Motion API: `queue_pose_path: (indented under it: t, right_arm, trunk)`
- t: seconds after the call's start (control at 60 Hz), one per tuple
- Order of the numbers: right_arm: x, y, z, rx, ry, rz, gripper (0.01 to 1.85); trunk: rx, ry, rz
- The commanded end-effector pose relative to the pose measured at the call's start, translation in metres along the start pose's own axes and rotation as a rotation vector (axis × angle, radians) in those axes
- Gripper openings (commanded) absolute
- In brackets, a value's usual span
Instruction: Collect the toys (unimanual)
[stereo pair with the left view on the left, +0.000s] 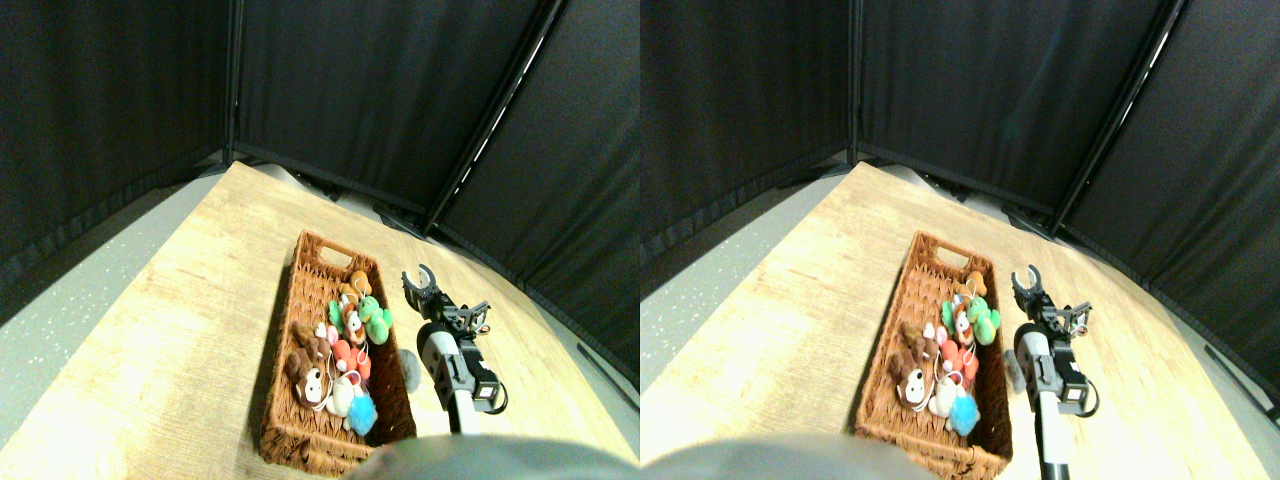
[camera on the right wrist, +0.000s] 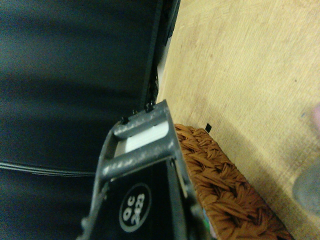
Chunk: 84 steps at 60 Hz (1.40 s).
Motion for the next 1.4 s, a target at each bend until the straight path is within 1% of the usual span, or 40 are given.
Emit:
queue_pose_path:
  t: [0.017, 0.1, 0.167, 0.217, 0.25, 0.3, 0.417, 0.483, 0.55, 0.583, 0.6, 0.65, 0.683, 0.7, 0.783, 0.833, 0.917, 0.95, 0.983, 1.0, 1.017, 1.033, 1.067, 1.083, 1.117, 1.133, 1.2, 1.217, 1.283, 1.333, 1.4]
  right_arm:
    - [0.000, 0.006, -0.003, -0.005, -0.012, 0.009, 0.24]
    - [0.002, 0.009, -0.006, -0.009, -0.010, 0.001, 0.27]
    - [0.001, 0.009, -0.007, 0.005, -0.018, -0.011, 0.26]
    - [0.001, 0.007, -0.007, 0.012, -0.018, -0.005, 0.25]
    - [0.001, 0.006, -0.006, 0.011, -0.022, -0.013, 0.24]
    - [0.001, 0.004, -0.004, 0.011, -0.024, -0.014, 0.22]
    - [0.002, -0.004, 0.004, 0.027, -0.044, -0.007, 0.19]
    - [0.003, -0.009, 0.009, 0.043, -0.060, 0.004, 0.20]
    - [0.003, -0.016, 0.016, 0.069, -0.082, -0.010, 0.21]
    - [0.003, -0.020, 0.021, 0.080, -0.092, -0.025, 0.21]
    - [0.003, -0.021, 0.022, 0.079, -0.096, -0.026, 0.21]
    - [0.002, -0.027, 0.026, 0.094, -0.120, -0.016, 0.17]
    - [0.002, -0.030, 0.028, 0.086, -0.113, -0.009, 0.16]
    - [0.002, -0.032, 0.029, 0.101, -0.114, -0.015, 0.15]
    - [-0.002, -0.039, 0.030, 0.115, -0.124, -0.017, 0.13]
    - [-0.005, -0.043, 0.030, 0.137, -0.138, -0.028, 0.12]
    - [-0.010, -0.047, 0.031, 0.165, -0.143, -0.031, 0.12]
    - [-0.013, -0.048, 0.031, 0.158, -0.154, -0.044, 0.14]
    - [-0.017, -0.050, 0.033, 0.168, -0.155, -0.052, 0.22]
    - [-0.019, -0.050, 0.035, 0.160, -0.145, -0.057, 0.32]
    - [-0.019, -0.050, 0.035, 0.160, -0.145, -0.057, 0.32]
    - [-0.020, -0.050, 0.036, 0.155, -0.142, -0.059, 0.38]
    - [-0.024, -0.050, 0.039, 0.148, -0.142, -0.073, 0.56]
    - [-0.026, -0.051, 0.040, 0.151, -0.139, -0.078, 0.62]
    - [-0.029, -0.051, 0.041, 0.142, -0.132, -0.089, 0.68]
    - [-0.029, -0.051, 0.041, 0.142, -0.132, -0.089, 0.68]
    - [-0.036, -0.053, 0.044, 0.151, -0.100, -0.089, 0.75]
    - [-0.037, -0.053, 0.044, 0.154, -0.099, -0.090, 0.75]
    - [-0.047, -0.059, 0.043, 0.179, -0.091, -0.113, 0.88]
    - [-0.051, -0.060, 0.043, 0.182, -0.091, -0.124, 0.93]
    - [-0.059, -0.065, 0.042, 0.218, -0.054, -0.138, 0.98]
  trunk:
    - [-0.034, -0.018, 0.017]
    - [-0.030, -0.019, 0.015]
    - [-0.024, -0.014, 0.010]
    - [-0.014, -0.013, 0.008]
    - [-0.007, -0.012, 0.006]
    - [0.001, -0.007, 0.000]
    - [0.025, -0.004, -0.010]
    - [0.038, 0.005, -0.017]
    - [0.048, 0.007, -0.022]
    - [0.056, 0.011, -0.026]
    - [0.060, 0.013, -0.027]
    - [0.067, 0.015, -0.030]
    - [0.071, 0.016, -0.033]
    - [0.076, 0.019, -0.034]
    - [0.084, 0.022, -0.038]
    - [0.092, 0.027, -0.045]
    - [0.099, 0.031, -0.049]
    - [0.100, 0.032, -0.049]
    - [0.104, 0.031, -0.053]
    - [0.105, 0.031, -0.054]
    - [0.105, 0.031, -0.054]
    - [0.107, 0.034, -0.055]
    - [0.107, 0.036, -0.057]
    - [0.107, 0.036, -0.057]
    - [0.109, 0.038, -0.059]
    - [0.109, 0.038, -0.059]
    - [0.110, 0.041, -0.060]
    - [0.110, 0.041, -0.060]
    - [0.111, 0.043, -0.060]
    - [0.115, 0.043, -0.064]
    - [0.115, 0.043, -0.065]
